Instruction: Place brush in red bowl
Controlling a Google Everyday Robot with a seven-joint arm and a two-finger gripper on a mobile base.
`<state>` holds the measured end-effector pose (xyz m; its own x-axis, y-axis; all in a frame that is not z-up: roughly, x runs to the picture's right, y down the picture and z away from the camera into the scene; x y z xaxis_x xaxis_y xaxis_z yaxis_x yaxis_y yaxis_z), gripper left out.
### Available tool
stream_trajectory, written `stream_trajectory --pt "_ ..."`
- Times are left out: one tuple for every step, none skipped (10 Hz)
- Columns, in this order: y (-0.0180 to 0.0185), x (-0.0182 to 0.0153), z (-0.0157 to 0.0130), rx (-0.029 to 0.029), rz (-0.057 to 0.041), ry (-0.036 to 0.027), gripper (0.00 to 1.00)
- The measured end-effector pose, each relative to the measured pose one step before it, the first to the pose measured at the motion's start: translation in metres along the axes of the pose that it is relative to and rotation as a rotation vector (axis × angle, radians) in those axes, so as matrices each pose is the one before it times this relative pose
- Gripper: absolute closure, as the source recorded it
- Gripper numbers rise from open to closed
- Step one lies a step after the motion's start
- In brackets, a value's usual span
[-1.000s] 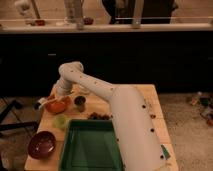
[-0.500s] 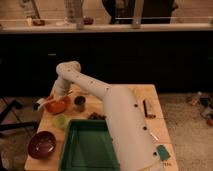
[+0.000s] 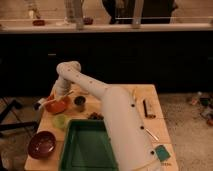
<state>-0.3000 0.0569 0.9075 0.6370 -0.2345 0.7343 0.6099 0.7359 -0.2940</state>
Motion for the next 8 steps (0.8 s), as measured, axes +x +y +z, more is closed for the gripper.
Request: stream_trajectory --pt "0.00017 0.00022 0.00015 -0.00039 0.00007 0.00038 0.78" --pt "-0.00005 -0.00005 -0.00008 0.0001 -0.00009 -0.00005 0.68" --pt "0.0002 -0.00011 0.00052 -0.00069 -0.00013 -0.00019 0.56" --pt "0.00064 0.00023 0.00097 -0.00143 0.00035 -0.0003 0.45" --pt "-0.00007 -0.00007 -0.00012 0.00021 -0.00001 -0.00011 0.37" --pt "0.00004 -0.00003 0.00009 -0.00018 -0.00009 0.0 0.26" --pt "0.00001 0.00003 0.00003 0.00003 0.00003 0.00003 0.21" --pt "-0.00002 -0.00007 -0.00003 0.00001 -0.00011 -0.00007 0.2"
